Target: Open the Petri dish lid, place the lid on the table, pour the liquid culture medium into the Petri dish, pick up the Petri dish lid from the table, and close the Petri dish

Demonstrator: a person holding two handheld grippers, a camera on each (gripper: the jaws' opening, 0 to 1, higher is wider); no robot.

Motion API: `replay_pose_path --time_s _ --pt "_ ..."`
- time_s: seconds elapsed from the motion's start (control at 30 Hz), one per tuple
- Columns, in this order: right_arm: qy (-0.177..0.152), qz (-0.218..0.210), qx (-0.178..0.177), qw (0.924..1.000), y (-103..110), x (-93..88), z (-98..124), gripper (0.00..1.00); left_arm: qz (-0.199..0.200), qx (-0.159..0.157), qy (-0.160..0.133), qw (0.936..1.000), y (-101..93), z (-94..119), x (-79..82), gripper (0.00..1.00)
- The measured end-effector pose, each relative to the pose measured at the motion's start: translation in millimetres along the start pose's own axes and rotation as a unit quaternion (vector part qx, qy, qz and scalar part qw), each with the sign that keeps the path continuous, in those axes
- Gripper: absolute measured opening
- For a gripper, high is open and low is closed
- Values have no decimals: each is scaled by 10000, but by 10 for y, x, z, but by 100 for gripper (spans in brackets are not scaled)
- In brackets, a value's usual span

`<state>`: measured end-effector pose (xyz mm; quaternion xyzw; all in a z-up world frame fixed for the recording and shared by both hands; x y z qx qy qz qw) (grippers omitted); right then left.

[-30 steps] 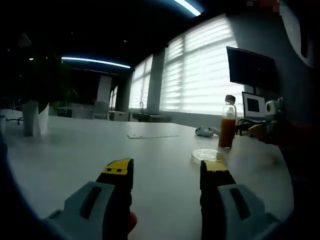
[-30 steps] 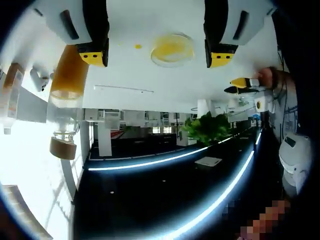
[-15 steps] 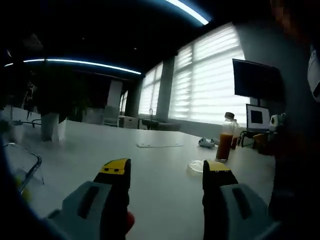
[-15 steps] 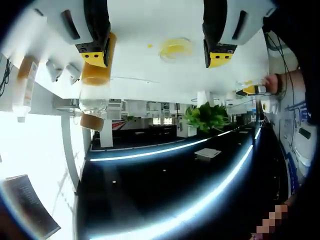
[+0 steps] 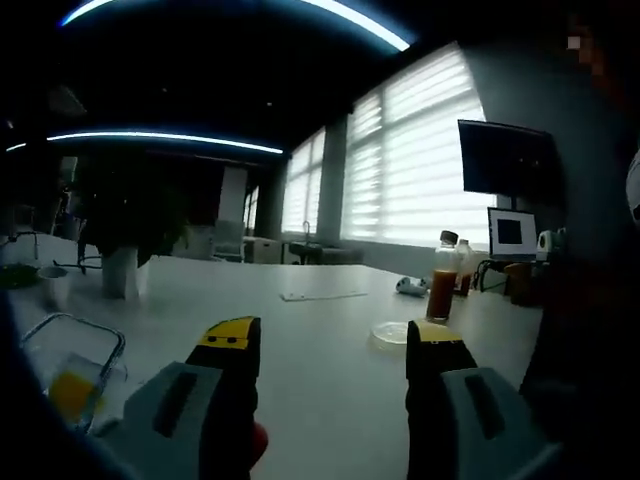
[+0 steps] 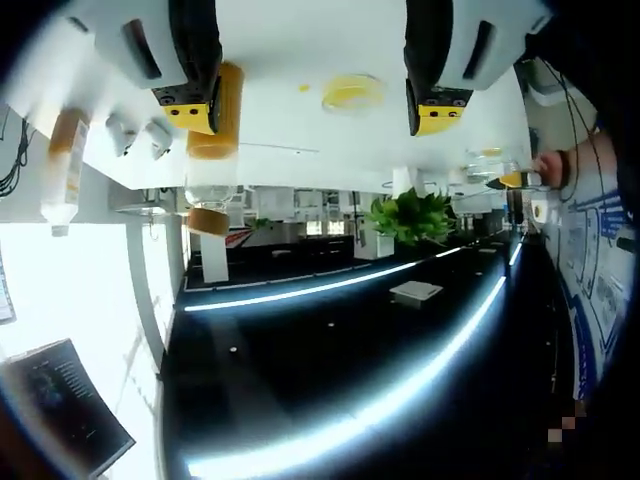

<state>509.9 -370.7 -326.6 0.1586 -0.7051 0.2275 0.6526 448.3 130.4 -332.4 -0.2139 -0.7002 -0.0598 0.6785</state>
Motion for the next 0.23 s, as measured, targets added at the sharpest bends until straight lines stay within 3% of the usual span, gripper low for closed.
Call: replay_pose_path --time_s 0.23 --pt "-17 88 -43 10000 46 39 80 69 -26 -47 -114 9999 -26 62 7 50"
Point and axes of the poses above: the point that each gripper's makers call its tool centre point, and the gripper's own axes: z roughly backward along the fingers, y roughly to its left, x roughly out of its top, the point moved 9 cm from there along z, roughly backward along the fingers, and after that the axes turned 8 degrees about z, right-handed, at the moved point
